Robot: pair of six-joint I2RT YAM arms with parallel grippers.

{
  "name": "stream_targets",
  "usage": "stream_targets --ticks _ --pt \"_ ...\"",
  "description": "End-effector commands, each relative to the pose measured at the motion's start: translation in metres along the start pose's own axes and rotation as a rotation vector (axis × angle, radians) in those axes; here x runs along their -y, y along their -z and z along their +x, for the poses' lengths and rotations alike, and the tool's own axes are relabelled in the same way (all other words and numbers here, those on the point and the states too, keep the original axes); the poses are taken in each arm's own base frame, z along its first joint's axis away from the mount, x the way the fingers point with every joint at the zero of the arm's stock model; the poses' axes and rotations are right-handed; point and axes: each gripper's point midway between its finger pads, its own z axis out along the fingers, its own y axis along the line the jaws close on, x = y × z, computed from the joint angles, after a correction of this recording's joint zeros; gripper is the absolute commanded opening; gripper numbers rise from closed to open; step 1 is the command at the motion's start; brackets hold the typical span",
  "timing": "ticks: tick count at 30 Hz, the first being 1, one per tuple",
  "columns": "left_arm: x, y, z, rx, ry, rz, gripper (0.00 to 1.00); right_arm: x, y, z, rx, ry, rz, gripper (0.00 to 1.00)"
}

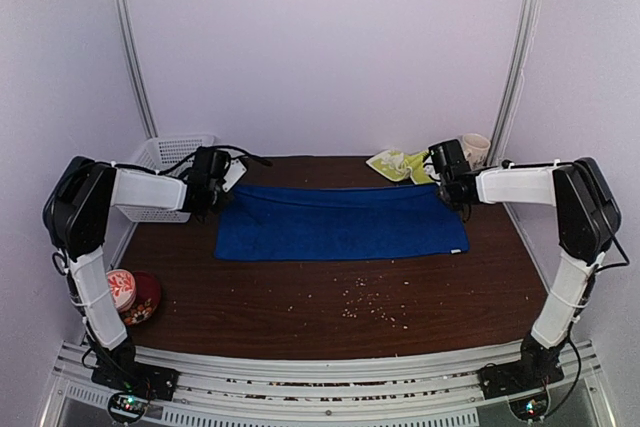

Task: Roll the towels
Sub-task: Smooth out the towel at the center of the board.

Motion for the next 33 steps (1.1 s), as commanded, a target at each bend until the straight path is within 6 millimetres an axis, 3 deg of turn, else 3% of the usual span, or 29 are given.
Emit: stream_targets --ticks 1,9,19,33 --pt "-0.023 0.018 -0.014 0.085 0.022 -0.022 0.00 0.003 0.004 0.015 -0.013 -0.006 -0.005 0.00" --pt "-0.009 0.027 0.002 0.050 0.039 0.050 0.00 -0.006 0.008 0.042 -0.057 0.008 -0.017 0.00" --pt "0.019 0.039 0.017 0.009 0.027 0.135 0.00 -0.013 0.015 0.053 -0.051 0.001 -0.057 0.00" --pt "0.035 0.056 0.030 -0.009 0.004 0.186 0.00 -0.042 0.018 0.071 -0.083 0.059 -0.105 0.00"
